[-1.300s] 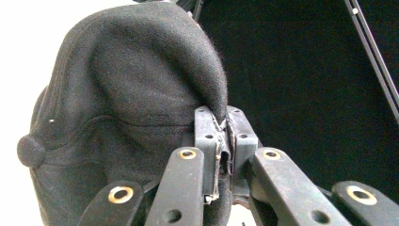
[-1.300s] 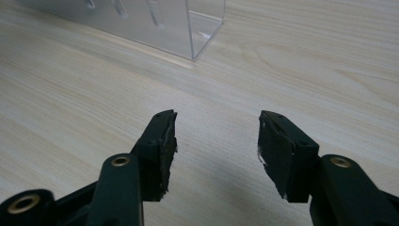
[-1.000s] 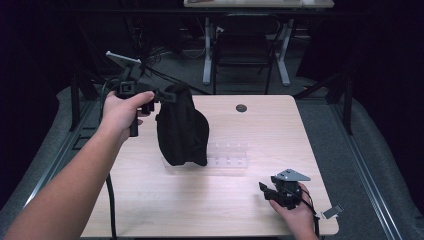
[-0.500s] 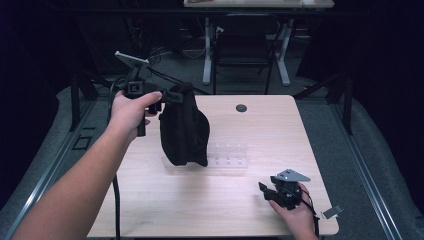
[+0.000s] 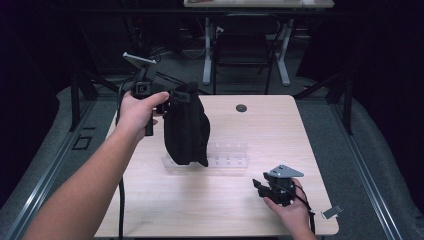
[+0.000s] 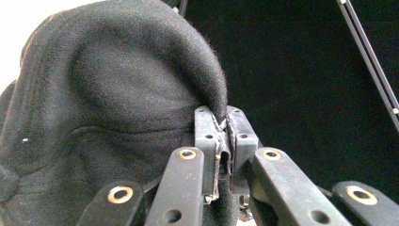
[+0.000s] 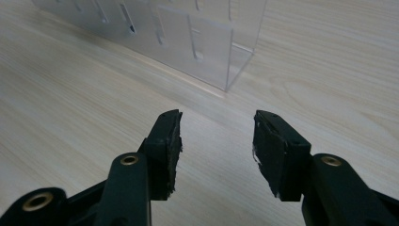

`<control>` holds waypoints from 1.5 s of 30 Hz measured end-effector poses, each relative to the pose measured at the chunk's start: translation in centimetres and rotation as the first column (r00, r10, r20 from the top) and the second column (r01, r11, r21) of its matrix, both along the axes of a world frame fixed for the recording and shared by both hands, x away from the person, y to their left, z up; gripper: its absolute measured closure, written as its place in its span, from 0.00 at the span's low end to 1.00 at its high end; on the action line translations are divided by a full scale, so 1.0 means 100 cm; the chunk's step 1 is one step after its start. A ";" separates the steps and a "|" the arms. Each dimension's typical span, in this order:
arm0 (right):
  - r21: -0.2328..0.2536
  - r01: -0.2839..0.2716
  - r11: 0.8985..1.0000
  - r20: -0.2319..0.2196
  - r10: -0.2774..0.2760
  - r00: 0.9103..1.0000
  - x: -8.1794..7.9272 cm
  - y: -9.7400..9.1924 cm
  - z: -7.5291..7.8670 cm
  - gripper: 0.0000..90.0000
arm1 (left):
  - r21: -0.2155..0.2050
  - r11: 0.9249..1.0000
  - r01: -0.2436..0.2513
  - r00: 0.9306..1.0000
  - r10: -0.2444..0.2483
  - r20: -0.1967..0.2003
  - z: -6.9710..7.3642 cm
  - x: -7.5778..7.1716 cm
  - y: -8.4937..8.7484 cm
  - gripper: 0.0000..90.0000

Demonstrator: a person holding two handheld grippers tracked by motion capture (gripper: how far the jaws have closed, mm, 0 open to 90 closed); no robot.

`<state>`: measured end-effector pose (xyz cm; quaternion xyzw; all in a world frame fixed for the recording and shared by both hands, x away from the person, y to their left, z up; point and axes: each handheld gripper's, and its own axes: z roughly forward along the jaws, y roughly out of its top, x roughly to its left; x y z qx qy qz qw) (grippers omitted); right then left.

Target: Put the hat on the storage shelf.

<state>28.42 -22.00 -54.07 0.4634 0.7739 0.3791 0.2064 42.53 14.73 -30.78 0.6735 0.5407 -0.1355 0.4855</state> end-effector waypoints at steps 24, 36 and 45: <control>0.038 -0.140 0.989 -0.017 0.141 0.990 0.027 0.061 0.032 0.63 | 0.000 1.000 0.015 1.000 -0.015 0.005 -0.002 -0.001 -0.004 0.95; 0.056 -0.215 0.975 -0.027 0.217 0.976 0.037 0.098 0.035 0.63 | 0.001 1.000 0.026 1.000 -0.026 0.016 -0.004 -0.001 -0.009 0.95; 0.057 -0.267 0.962 -0.011 0.268 0.963 0.037 0.118 0.042 0.66 | 0.003 1.000 0.026 1.000 -0.027 0.016 -0.005 -0.001 -0.011 0.95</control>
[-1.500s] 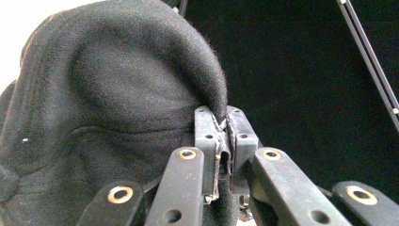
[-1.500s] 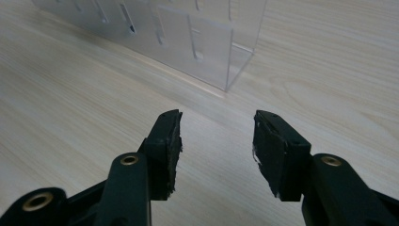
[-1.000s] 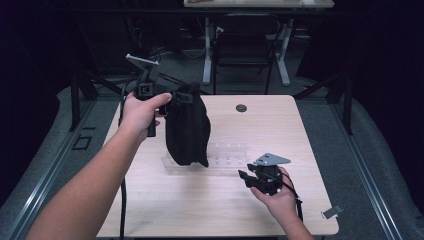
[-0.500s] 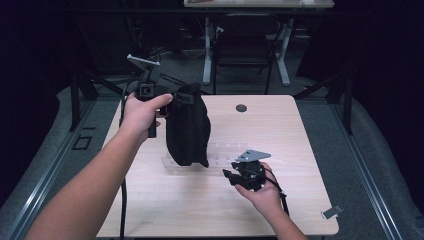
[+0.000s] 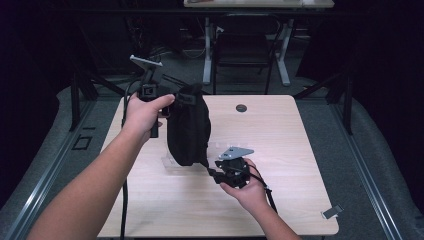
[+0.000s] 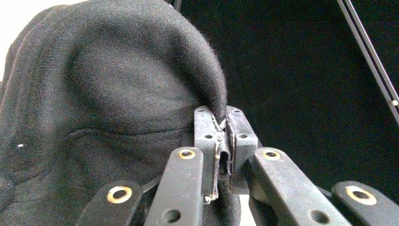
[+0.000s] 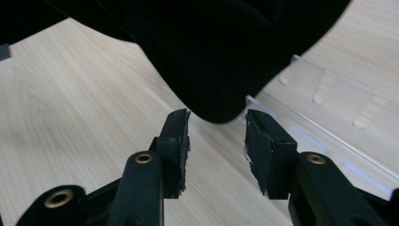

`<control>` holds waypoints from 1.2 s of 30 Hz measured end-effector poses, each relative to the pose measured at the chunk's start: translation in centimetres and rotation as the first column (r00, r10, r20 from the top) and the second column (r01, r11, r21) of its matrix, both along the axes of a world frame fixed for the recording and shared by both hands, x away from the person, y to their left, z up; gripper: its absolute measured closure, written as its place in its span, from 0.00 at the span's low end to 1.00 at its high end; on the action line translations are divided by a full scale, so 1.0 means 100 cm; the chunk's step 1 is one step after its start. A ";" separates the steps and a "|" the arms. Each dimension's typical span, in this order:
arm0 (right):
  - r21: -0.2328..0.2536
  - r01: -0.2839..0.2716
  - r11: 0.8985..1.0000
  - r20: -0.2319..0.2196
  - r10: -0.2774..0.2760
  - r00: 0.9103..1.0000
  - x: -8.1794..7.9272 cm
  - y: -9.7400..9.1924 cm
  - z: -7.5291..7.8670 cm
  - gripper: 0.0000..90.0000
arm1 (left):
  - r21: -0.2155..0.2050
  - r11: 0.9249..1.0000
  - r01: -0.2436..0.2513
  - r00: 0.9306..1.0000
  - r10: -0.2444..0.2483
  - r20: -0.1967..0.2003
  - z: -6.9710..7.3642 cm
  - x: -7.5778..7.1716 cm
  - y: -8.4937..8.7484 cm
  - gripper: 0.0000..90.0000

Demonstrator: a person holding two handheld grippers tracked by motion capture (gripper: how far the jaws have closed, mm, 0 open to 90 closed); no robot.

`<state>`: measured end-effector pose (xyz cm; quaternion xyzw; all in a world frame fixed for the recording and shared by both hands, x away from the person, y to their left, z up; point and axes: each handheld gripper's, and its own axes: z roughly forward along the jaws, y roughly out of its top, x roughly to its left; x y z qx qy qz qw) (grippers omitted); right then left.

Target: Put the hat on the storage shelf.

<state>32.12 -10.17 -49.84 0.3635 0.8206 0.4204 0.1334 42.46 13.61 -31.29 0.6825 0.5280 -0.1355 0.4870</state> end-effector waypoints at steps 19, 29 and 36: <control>-0.014 -0.029 0.999 0.021 0.029 0.999 0.001 0.016 0.007 0.83 | -0.007 1.000 0.010 1.000 -0.010 0.004 -0.002 0.001 -0.008 0.95; -0.027 -0.033 0.999 0.030 0.034 0.999 -0.001 0.016 0.005 0.87 | -0.017 0.999 0.033 0.999 -0.033 0.001 -0.003 0.000 -0.015 0.94; -0.037 -0.025 0.999 0.048 0.026 0.999 -0.004 0.014 0.002 0.89 | -0.030 0.998 0.048 0.999 -0.048 0.010 -0.003 -0.001 -0.020 0.89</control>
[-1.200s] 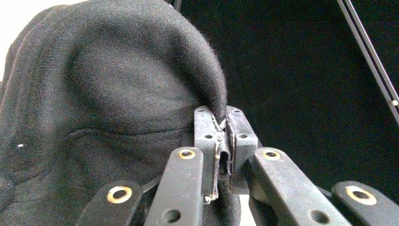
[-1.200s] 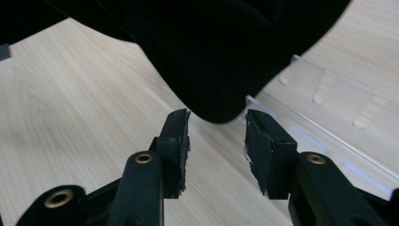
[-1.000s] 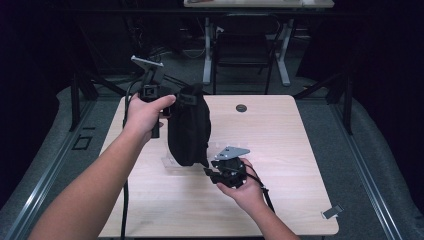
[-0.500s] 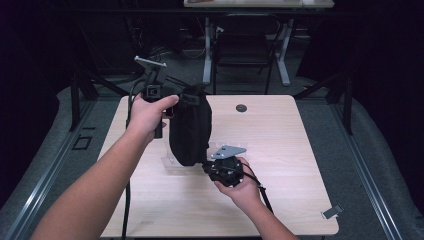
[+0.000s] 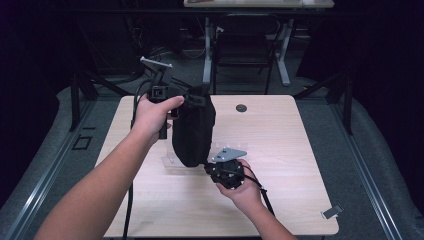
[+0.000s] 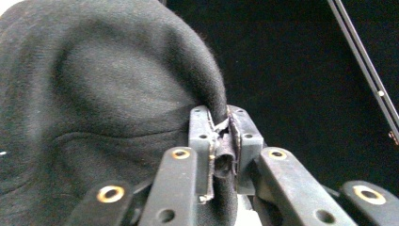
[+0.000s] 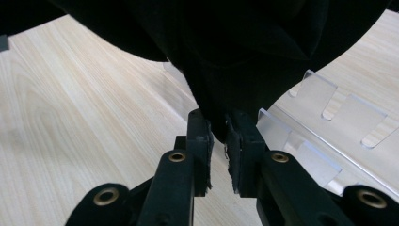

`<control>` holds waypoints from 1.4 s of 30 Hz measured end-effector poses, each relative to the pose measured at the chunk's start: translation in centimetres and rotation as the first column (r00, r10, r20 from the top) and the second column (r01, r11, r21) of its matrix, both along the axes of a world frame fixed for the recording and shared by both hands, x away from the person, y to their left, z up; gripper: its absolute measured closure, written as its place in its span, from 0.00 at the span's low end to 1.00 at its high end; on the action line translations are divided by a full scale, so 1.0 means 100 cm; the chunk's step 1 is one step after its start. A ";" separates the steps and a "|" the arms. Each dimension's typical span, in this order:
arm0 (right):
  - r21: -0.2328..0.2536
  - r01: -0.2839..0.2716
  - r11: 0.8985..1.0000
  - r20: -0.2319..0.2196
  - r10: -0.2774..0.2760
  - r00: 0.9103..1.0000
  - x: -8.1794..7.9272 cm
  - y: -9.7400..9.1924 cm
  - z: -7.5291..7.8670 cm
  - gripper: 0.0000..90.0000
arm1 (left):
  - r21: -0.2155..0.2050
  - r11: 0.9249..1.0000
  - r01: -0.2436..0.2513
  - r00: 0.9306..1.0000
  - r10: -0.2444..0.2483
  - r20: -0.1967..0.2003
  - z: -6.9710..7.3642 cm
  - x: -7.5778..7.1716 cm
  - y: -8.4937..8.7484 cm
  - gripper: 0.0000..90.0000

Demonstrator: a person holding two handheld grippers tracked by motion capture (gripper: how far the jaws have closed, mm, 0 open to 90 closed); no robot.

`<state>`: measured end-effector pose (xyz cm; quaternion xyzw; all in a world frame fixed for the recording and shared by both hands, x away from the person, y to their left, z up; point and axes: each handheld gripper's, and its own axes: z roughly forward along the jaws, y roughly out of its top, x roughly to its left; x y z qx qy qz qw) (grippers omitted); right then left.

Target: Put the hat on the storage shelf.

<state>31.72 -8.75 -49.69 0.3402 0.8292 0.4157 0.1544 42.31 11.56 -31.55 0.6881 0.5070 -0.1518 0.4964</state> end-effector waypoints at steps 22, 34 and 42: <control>-0.091 0.025 0.996 0.011 -0.024 1.000 0.000 -0.002 -0.012 0.94 | -0.003 0.999 -0.034 0.999 0.034 0.017 0.002 -0.003 0.027 0.77; -0.051 0.041 0.998 -0.002 -0.041 0.999 0.000 -0.008 -0.017 0.93 | 0.050 0.996 -0.072 0.997 0.071 0.023 -0.014 -0.008 0.056 0.72; -0.040 0.060 0.997 -0.029 -0.061 0.998 0.000 -0.014 -0.021 0.90 | 0.084 0.991 -0.105 0.994 0.104 0.014 -0.029 -0.012 0.079 0.70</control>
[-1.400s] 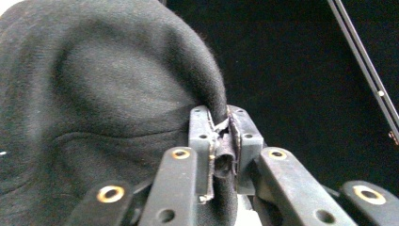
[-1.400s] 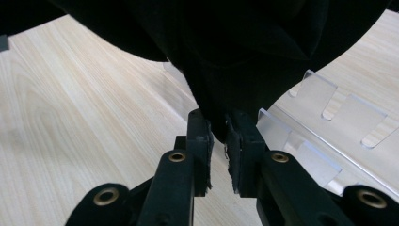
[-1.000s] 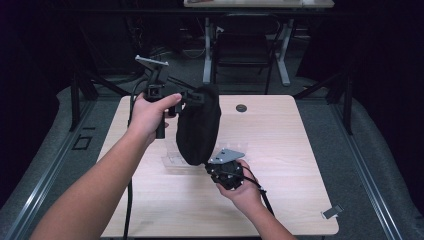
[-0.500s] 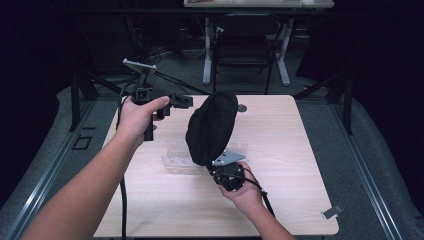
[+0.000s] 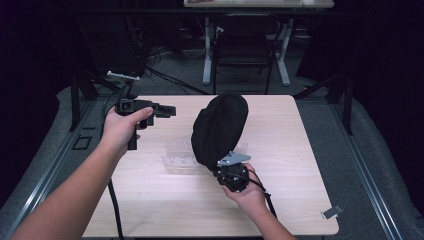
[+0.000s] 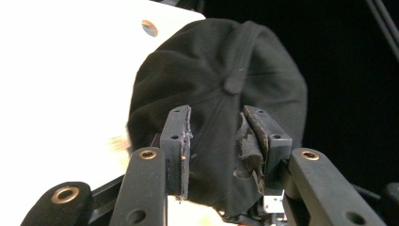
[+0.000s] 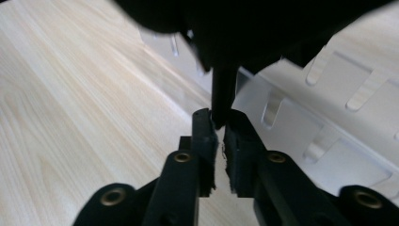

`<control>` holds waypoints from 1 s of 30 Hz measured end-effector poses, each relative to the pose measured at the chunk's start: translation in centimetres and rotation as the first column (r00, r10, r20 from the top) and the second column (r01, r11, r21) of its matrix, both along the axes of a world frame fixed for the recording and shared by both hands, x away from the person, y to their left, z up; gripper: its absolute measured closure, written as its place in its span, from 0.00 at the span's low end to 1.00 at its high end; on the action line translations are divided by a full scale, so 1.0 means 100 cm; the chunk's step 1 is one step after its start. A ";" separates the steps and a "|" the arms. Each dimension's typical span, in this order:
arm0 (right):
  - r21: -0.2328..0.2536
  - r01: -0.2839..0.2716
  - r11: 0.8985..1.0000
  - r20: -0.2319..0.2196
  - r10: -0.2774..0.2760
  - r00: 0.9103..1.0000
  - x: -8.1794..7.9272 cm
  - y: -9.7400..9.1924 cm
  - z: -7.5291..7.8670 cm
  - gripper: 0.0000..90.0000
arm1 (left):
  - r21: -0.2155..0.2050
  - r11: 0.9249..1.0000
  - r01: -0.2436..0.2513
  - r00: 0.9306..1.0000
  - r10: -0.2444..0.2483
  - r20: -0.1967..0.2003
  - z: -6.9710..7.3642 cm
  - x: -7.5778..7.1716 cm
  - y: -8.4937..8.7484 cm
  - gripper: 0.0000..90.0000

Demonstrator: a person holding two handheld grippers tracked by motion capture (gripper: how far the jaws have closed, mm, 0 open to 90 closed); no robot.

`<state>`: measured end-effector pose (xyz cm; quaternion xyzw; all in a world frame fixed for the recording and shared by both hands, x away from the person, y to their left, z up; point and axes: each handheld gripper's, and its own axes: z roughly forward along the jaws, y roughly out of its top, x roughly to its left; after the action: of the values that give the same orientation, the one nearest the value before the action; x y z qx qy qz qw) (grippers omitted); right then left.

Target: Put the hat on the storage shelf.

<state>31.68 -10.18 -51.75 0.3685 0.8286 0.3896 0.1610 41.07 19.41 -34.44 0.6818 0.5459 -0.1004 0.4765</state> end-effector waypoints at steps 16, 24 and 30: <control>-0.040 0.010 0.999 -0.020 -0.011 1.000 -0.015 -0.030 -0.008 0.77 | 0.158 0.985 -0.075 0.997 0.077 -0.006 -0.035 -0.010 0.040 0.68; -0.021 0.055 0.998 -0.022 -0.056 0.998 -0.021 -0.054 -0.009 0.70 | 0.290 0.952 -0.099 0.995 0.092 0.038 -0.058 -0.020 0.054 0.67; -0.023 0.089 0.996 -0.011 -0.089 0.996 -0.027 -0.073 -0.011 0.66 | 0.395 0.912 -0.112 0.993 0.092 0.068 -0.079 -0.029 0.062 0.64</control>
<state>28.96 -17.43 -52.80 0.4055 0.8167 0.3703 0.1772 38.14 25.61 -42.38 0.7372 0.5782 0.0539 0.3454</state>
